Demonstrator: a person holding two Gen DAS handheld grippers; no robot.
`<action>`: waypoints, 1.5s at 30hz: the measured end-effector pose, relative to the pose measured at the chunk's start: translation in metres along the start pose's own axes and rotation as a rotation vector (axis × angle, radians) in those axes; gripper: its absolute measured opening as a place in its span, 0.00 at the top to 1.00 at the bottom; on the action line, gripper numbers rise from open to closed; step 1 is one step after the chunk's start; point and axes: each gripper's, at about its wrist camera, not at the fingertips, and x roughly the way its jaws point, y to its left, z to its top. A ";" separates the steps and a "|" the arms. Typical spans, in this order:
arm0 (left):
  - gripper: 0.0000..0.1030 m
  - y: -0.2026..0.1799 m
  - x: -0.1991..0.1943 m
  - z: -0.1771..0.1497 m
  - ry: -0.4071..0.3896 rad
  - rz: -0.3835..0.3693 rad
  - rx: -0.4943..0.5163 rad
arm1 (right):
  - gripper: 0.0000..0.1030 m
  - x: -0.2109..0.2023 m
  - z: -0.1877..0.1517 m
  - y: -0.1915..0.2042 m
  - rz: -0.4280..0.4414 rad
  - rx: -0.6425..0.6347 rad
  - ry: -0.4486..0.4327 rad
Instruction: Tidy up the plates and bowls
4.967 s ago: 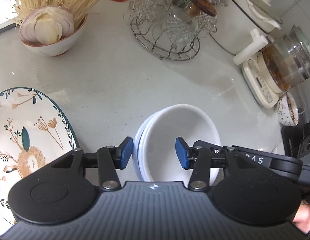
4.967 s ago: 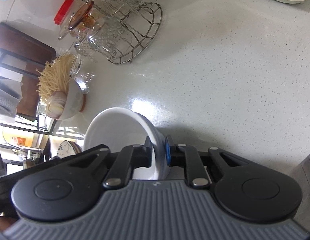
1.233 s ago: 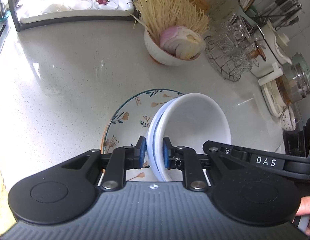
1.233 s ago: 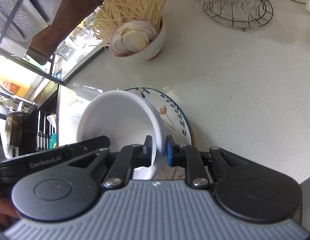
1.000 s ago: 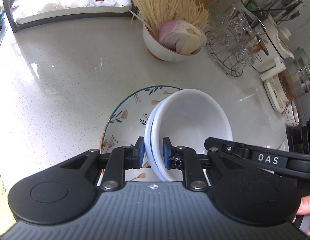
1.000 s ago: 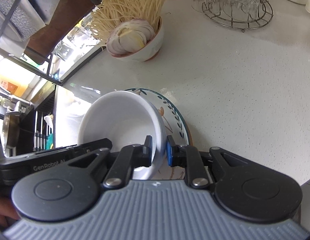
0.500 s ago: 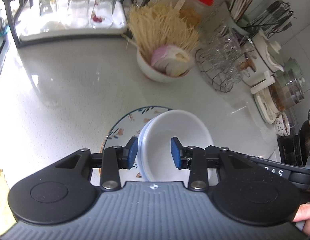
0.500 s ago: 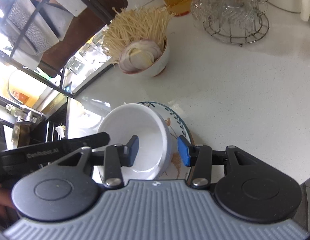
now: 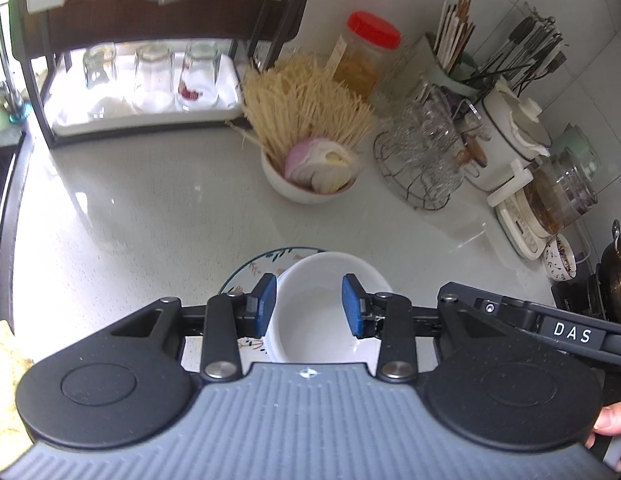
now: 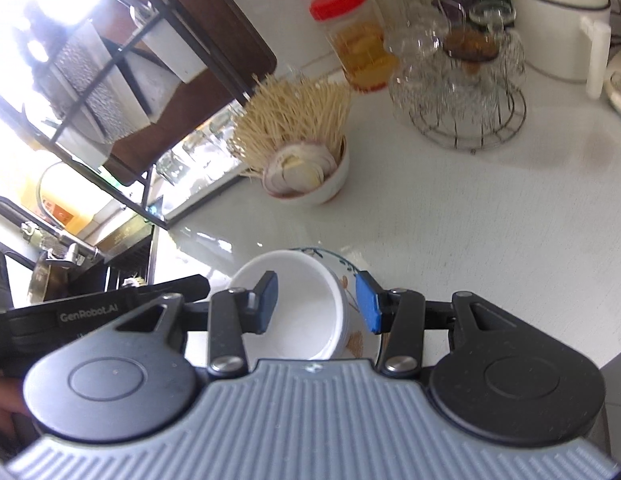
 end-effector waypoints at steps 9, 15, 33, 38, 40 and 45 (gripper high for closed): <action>0.60 -0.035 -0.048 -0.012 -0.130 0.046 0.020 | 0.55 -0.042 0.004 0.003 0.047 -0.078 -0.078; 0.60 -0.063 -0.081 -0.028 -0.198 0.086 0.029 | 0.55 -0.075 0.003 0.000 0.079 -0.132 -0.145; 0.60 -0.143 -0.125 -0.102 -0.310 0.147 0.038 | 0.54 -0.154 -0.029 -0.033 0.110 -0.258 -0.269; 0.60 -0.152 -0.131 -0.119 -0.327 0.165 0.022 | 0.54 -0.158 -0.040 -0.042 0.106 -0.275 -0.262; 0.60 -0.155 -0.133 -0.126 -0.335 0.184 0.020 | 0.54 -0.162 -0.044 -0.046 0.106 -0.269 -0.259; 0.60 -0.162 -0.135 -0.145 -0.348 0.212 0.005 | 0.55 -0.177 -0.049 -0.049 0.123 -0.291 -0.245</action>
